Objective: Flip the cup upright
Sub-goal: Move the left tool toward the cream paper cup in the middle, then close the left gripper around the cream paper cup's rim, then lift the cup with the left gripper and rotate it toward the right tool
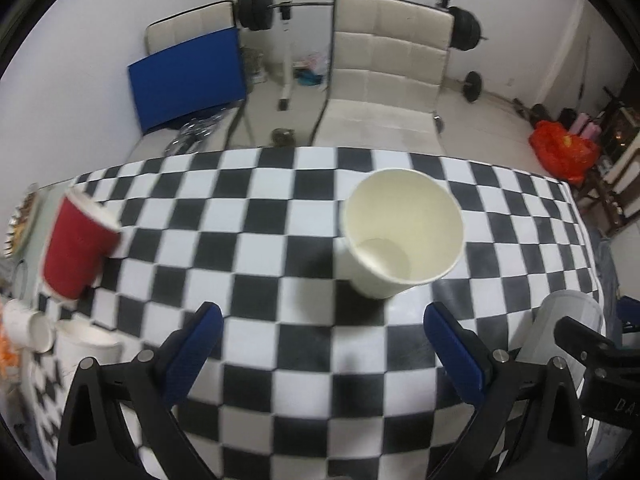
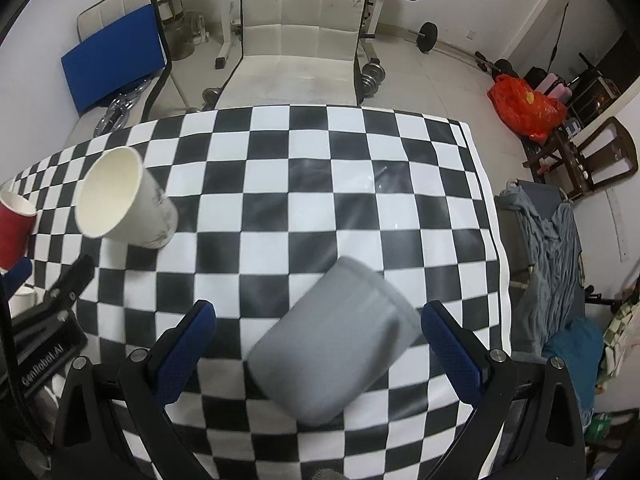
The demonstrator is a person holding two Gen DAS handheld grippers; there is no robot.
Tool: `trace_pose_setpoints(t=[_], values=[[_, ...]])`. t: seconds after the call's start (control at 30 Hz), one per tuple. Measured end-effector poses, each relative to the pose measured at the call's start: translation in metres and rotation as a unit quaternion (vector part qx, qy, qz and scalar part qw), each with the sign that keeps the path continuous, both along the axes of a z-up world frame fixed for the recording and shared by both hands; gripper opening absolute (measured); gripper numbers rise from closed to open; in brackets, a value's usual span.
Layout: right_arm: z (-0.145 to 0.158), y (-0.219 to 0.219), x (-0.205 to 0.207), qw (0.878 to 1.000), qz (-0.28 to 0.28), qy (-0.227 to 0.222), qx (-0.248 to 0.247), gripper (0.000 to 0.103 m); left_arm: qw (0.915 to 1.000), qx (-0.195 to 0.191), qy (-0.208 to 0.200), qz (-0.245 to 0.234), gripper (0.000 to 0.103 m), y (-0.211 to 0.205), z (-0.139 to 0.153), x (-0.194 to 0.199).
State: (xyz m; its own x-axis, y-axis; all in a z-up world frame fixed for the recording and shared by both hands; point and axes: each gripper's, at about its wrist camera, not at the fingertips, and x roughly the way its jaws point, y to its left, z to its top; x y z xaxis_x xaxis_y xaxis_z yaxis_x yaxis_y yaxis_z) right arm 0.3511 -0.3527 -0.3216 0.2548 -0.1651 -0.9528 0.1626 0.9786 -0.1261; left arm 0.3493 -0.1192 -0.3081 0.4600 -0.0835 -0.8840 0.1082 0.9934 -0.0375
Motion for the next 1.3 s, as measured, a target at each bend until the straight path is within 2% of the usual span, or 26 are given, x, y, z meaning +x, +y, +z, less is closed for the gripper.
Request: trace_pose_setpoints(t=[0.27, 0.4, 0.53, 0.57, 0.6, 0.8, 0.97, 1.13, 1.3], values=[[-0.016, -0.017, 0.01, 1.0, 0.0, 0.008, -0.009, 0.103, 0.998, -0.022, -0.044, -0.04, 0.103, -0.02, -0.018, 0.015], [-0.023, -0.025, 0.012, 1.0, -0.007, 0.015, -0.015, 0.103, 0.9963, -0.011, -0.064, -0.056, 0.102, -0.028, -0.025, 0.026], [-0.028, -0.031, 0.013, 1.0, -0.015, 0.02, -0.014, 0.103, 0.9926, -0.01, -0.101, -0.066, 0.099, -0.032, -0.02, 0.028], [-0.028, -0.032, 0.013, 1.0, -0.015, 0.02, -0.015, 0.103, 0.9916, -0.012, -0.109, -0.069, 0.085, -0.033, -0.018, 0.028], [-0.028, -0.033, 0.013, 1.0, -0.015, 0.02, -0.015, 0.103, 0.9911, -0.01, -0.111, -0.072, 0.065, -0.034, -0.018, 0.03], [-0.021, -0.037, 0.01, 1.0, -0.02, 0.015, -0.013, 0.103, 0.9904, -0.003, -0.115, -0.077, 0.062, -0.036, -0.013, 0.034], [-0.007, -0.037, 0.002, 1.0, -0.026, 0.009, -0.007, 0.103, 0.991, 0.0, -0.112, -0.073, 0.062, -0.032, 0.007, 0.022], [0.012, -0.03, -0.021, 0.999, -0.031, 0.006, 0.005, 0.103, 0.9931, 0.002, -0.088, -0.077, 0.062, -0.023, 0.032, 0.001], [0.024, -0.014, -0.056, 0.999, -0.028, 0.014, 0.018, 0.103, 0.9941, 0.013, -0.05, -0.095, 0.062, -0.015, 0.051, -0.04]])
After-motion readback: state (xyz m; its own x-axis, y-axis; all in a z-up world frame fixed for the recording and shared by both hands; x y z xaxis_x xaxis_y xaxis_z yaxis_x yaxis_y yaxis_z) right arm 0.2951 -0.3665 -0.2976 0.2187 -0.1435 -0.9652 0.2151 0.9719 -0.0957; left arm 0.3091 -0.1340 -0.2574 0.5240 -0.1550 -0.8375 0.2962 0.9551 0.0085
